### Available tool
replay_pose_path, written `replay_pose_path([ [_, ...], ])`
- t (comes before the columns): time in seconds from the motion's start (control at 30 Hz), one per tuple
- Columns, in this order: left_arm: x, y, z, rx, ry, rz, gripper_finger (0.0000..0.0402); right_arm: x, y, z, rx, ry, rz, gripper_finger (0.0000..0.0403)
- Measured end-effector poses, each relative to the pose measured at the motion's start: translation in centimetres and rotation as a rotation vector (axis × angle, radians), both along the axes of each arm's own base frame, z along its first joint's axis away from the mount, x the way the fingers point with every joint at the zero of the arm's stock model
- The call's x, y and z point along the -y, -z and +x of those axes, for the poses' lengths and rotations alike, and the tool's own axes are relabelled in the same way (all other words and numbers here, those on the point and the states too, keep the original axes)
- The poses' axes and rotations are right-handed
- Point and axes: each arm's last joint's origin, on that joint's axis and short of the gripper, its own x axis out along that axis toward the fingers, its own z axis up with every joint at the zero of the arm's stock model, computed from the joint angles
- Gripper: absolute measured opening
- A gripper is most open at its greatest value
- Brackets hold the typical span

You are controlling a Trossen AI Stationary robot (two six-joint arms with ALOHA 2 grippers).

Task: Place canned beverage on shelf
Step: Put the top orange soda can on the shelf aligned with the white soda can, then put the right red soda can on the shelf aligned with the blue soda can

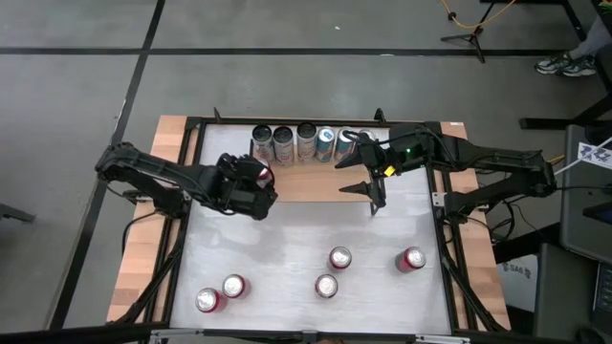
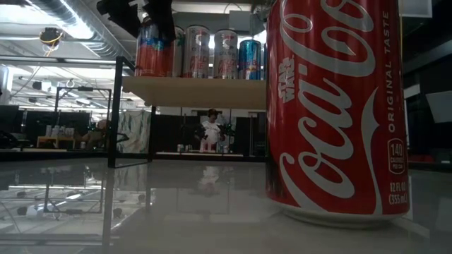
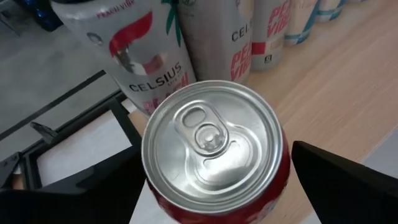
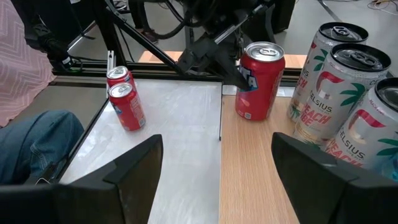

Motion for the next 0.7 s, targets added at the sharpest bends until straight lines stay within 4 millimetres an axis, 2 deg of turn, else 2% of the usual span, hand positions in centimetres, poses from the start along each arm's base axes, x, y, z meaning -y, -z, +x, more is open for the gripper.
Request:
replay_pose_path([
  [0.3,0.2,-2.0,-1.7,0.109,0.030,-0.026,0.0382,0.0,0.0,0.0,0.000,0.000,0.000,0.0292],
  [0.57,0.3,-4.5,-4.3,0.228,0.068,-0.035,0.0382,0.0,0.0,0.0,-0.001,0.000,0.000,0.0292],
  [0.7,0.6,-5.6,-5.9,0.228,0.148,0.008,0.0382,-0.1,0.0,0.0,-0.006,-0.005,0.005,0.0292],
])
